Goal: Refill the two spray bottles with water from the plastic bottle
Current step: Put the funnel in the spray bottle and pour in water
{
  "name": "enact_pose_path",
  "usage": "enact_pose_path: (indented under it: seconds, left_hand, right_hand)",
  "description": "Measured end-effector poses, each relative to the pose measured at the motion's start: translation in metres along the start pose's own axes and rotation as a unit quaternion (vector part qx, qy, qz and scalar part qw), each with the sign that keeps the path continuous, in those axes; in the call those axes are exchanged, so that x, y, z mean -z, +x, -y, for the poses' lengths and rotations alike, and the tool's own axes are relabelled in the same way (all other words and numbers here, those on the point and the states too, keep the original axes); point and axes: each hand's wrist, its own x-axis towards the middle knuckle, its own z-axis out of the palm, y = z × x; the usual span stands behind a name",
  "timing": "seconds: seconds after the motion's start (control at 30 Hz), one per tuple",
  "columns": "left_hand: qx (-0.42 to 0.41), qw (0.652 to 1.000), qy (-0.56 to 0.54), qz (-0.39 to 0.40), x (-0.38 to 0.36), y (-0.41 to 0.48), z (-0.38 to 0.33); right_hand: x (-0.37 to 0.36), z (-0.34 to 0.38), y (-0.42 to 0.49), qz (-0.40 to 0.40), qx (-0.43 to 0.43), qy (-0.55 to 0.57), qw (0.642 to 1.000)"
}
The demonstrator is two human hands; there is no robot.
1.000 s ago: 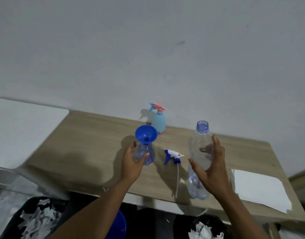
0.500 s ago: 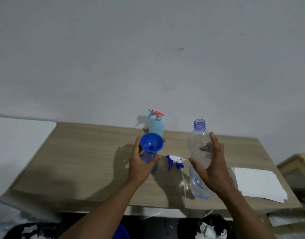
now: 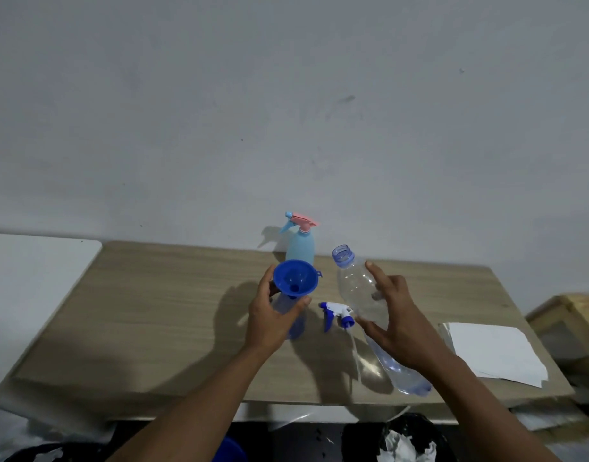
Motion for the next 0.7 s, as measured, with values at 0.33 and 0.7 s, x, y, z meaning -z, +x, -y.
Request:
enact_pose_path:
  seconds: [0.33, 0.7]
  left_hand:
    - [-0.001, 1.000, 0.007, 0.004, 0.003, 0.004, -0.001]
    - [-0.015, 1.000, 0.002, 0.014, 0.004, 0.002, -0.005]
  right_hand:
    - [0.014, 0.018, 0.023, 0.106, -0.012, -0.072, 0.992]
    - [0.048, 0.039, 0.044, 0.181, -0.018, -0.173, 0.968]
